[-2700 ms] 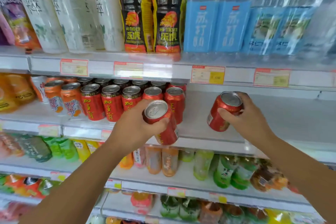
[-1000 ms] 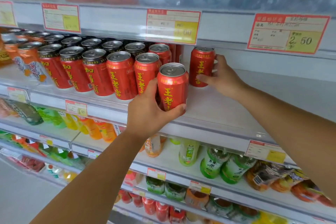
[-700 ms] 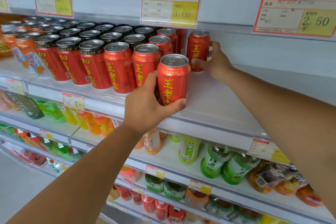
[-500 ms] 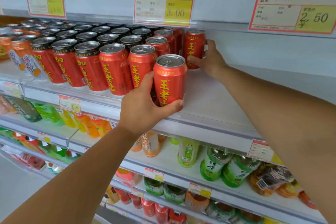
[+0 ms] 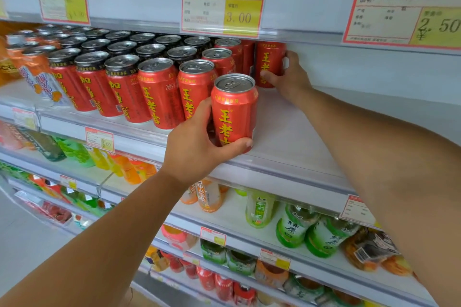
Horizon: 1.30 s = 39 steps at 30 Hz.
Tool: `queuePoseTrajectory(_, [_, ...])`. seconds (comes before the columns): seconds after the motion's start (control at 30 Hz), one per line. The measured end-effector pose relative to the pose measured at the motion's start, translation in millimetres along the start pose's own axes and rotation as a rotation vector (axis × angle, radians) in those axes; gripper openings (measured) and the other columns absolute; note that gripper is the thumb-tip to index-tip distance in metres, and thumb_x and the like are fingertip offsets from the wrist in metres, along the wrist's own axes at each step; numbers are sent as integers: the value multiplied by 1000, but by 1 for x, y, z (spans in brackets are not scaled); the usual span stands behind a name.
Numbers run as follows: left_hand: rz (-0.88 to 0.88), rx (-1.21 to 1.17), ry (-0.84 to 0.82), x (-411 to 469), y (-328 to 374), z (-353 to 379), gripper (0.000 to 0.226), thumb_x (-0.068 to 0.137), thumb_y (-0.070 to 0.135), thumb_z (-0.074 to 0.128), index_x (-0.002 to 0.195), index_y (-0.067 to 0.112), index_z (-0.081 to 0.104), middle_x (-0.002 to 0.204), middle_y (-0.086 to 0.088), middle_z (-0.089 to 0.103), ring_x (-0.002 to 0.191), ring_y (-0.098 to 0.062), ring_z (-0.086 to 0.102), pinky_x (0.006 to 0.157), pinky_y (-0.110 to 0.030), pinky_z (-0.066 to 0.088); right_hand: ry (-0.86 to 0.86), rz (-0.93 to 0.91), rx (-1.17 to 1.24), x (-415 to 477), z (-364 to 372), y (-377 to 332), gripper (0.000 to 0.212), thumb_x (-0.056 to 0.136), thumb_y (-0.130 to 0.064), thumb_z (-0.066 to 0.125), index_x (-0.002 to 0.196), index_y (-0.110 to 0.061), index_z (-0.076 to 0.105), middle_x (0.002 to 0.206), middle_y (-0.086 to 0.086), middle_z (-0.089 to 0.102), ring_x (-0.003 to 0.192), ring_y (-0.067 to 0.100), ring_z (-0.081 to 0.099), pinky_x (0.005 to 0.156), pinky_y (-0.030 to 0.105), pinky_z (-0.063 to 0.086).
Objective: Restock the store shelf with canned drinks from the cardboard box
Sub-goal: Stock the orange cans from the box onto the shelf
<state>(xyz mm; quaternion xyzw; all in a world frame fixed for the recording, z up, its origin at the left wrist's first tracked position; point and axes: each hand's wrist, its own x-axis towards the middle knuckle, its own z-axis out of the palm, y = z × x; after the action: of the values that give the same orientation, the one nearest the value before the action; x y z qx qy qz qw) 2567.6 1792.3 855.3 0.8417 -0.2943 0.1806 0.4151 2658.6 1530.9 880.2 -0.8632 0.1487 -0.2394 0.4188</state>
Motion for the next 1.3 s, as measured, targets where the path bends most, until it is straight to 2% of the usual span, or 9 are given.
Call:
queuePoseTrajectory(0.2, [-20, -48, -45, 0, 3, -5, 64, 59, 75, 68, 107, 46, 39, 85, 16, 68, 75, -6, 67, 70, -39, 55, -68, 125, -42, -19, -21, -16, 86, 84, -42, 71, 149, -13, 23, 147, 12, 42, 131, 26, 45, 94, 26, 37])
queuePoseTrajectory(0.33, [-67, -43, -92, 0, 9, -8, 75, 60, 75, 68, 119, 35, 44, 94, 18, 68, 83, -3, 67, 76, -37, 55, -219, 30, -43, -64, -47, -27, 56, 85, -29, 69, 136, -21, 47, 125, 7, 62, 102, 18, 60, 72, 22, 42])
queuePoseTrajectory(0.43, [-81, 25, -126, 3, 14, -5, 80, 63, 74, 70, 127, 33, 43, 97, 16, 68, 91, -12, 67, 80, -38, 54, -404, -30, 91, -105, -63, -31, 49, 82, -11, 63, 126, -30, 52, 116, 3, 65, 107, 18, 61, 87, 27, 45])
queuePoseTrajectory(0.57, [-74, 144, -166, 7, 21, 4, 79, 69, 74, 67, 130, 29, 44, 95, 10, 68, 92, -21, 68, 78, -39, 54, -602, -71, 282, -146, -66, -44, 74, 68, -28, 76, 135, -32, 45, 123, -2, 62, 113, 11, 60, 97, 29, 46])
queuePoseTrajectory(0.67, [-13, 12, -230, 7, 16, 3, 80, 70, 66, 72, 136, 28, 46, 110, 7, 70, 99, -16, 67, 84, -37, 54, -483, -105, 229, -155, -52, -54, 81, 61, -45, 83, 133, -32, 46, 124, -11, 62, 112, 4, 60, 95, 27, 49])
queuePoseTrajectory(0.83, [103, -13, -172, -6, -8, -16, 69, 72, 58, 74, 128, 21, 59, 113, 10, 67, 103, -6, 59, 88, -12, 39, -342, -117, 228, -145, -37, -54, 60, 70, -27, 83, 120, -24, 50, 117, -6, 64, 104, 2, 63, 88, 21, 51])
queuePoseTrajectory(0.93, [248, 218, -77, -16, -32, -19, 65, 71, 73, 63, 108, 21, 72, 108, 9, 71, 98, -14, 60, 90, -20, 39, -233, -88, 207, -128, -33, -49, 56, 72, -24, 83, 117, -21, 50, 113, -4, 65, 97, 5, 63, 84, 21, 51])
queuePoseTrajectory(1.03, [317, 254, -23, -21, -42, -12, 59, 72, 71, 63, 104, 23, 74, 111, 12, 70, 99, -18, 60, 93, -30, 40, -124, -58, 129, -105, -24, -42, 58, 73, -31, 83, 119, -19, 49, 112, -3, 63, 96, 9, 61, 84, 25, 49])
queuePoseTrajectory(1.3, [346, 241, -14, -20, -41, -11, 56, 72, 70, 64, 105, 24, 74, 108, 11, 70, 93, -15, 55, 88, -26, 36, 5, -38, 95, -69, -6, -32, 64, 75, -37, 80, 126, -12, 50, 118, 3, 63, 103, 16, 61, 89, 29, 49])
